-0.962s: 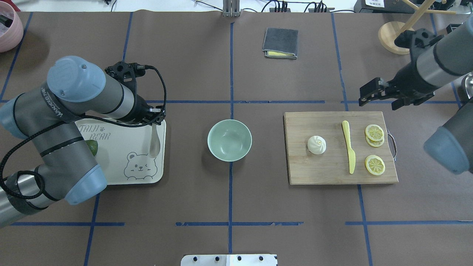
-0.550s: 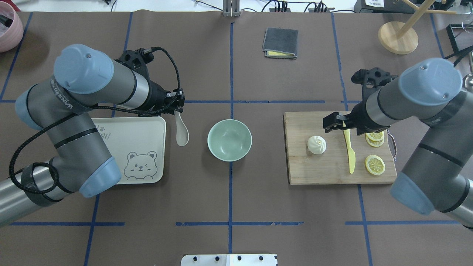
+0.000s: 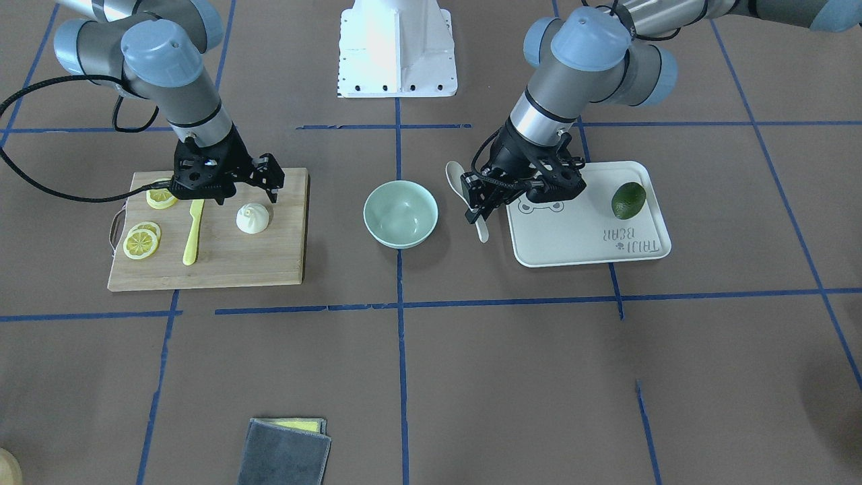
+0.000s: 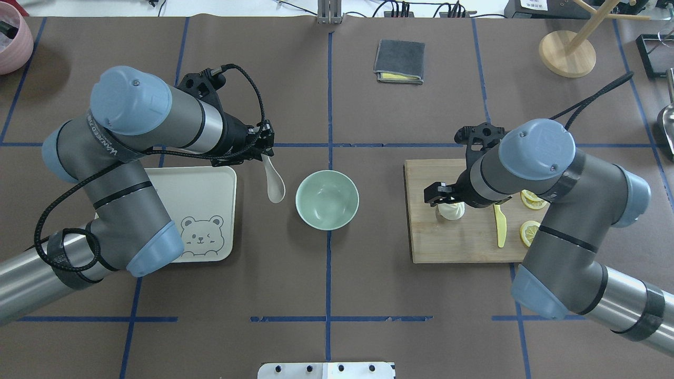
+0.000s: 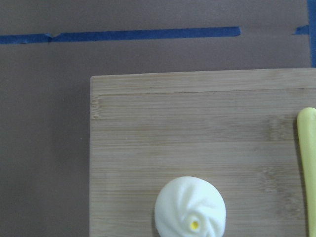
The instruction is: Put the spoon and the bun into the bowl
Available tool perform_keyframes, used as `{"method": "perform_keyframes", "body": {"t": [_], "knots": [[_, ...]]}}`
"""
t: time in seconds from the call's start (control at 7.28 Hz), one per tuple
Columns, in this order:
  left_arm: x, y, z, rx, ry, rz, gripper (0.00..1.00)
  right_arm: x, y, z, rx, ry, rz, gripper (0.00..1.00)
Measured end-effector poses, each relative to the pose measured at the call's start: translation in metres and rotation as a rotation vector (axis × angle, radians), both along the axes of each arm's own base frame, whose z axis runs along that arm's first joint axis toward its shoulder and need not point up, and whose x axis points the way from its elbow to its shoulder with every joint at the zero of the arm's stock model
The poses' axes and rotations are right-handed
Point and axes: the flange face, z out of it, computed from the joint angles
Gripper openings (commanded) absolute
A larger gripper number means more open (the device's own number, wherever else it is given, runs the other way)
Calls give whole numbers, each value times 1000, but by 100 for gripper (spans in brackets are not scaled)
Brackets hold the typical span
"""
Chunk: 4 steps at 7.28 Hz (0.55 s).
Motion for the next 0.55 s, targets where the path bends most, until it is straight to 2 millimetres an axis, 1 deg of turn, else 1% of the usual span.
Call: {"method": "perform_keyframes", "body": {"t": [0.14,0.41,0.55], "knots": [[4,3,-3,-10,9,1,0,-8,-4,2,-3,9,-2,99],[18,9,-12,-34,30,-10,0,-13,-10,14,-7,34,-3,99],[23,10,-15,-37,32,-15,0,-13,-11,18,-6,43,0,90]]}}
